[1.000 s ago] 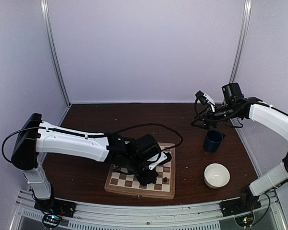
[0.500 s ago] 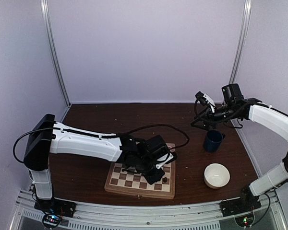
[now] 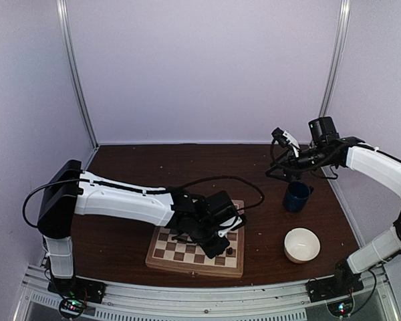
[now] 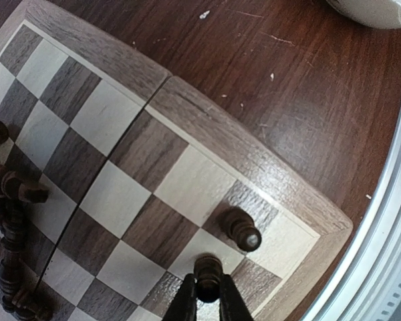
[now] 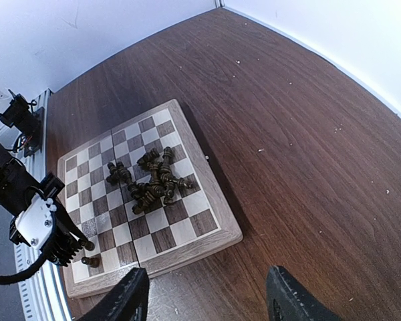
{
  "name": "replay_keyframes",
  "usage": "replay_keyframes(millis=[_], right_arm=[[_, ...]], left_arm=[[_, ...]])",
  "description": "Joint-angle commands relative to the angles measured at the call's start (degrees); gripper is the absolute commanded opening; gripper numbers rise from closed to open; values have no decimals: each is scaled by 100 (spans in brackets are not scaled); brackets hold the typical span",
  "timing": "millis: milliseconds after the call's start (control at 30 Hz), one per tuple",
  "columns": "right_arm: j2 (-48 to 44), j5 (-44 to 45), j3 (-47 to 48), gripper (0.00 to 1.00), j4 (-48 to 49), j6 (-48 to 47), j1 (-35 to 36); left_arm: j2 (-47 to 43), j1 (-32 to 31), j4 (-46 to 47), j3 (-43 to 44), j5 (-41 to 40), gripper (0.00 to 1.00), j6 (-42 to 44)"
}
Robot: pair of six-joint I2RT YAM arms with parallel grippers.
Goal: Set up the chess pieces on the board
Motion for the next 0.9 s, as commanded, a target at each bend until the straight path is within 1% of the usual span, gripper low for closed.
replay_keyframes(millis=[0,267,467,633,733,867], right_arm=[[-128,1,-75,63,126,-42,-25],[-120,-8,-84,63,129,-33,-29],[-124,-8,-84,63,137,-33,-35],[-124,-12,-84,63,134,-34,-35],[-133,-23,-80,63,134,-17,-44],[-126,-51,-84,63,137,-15,-51]], left_arm=[[84,-18,-42,190,-72,12,17],[98,-19,-116,215,-99,23,8],[78,-19,-118,232,-122,26,-9],[-26,-21,-113,269,-53,33,-31],[-389,-19,-157,250,-16,40,1],[-1098,106,-296,98,-132,48,95]])
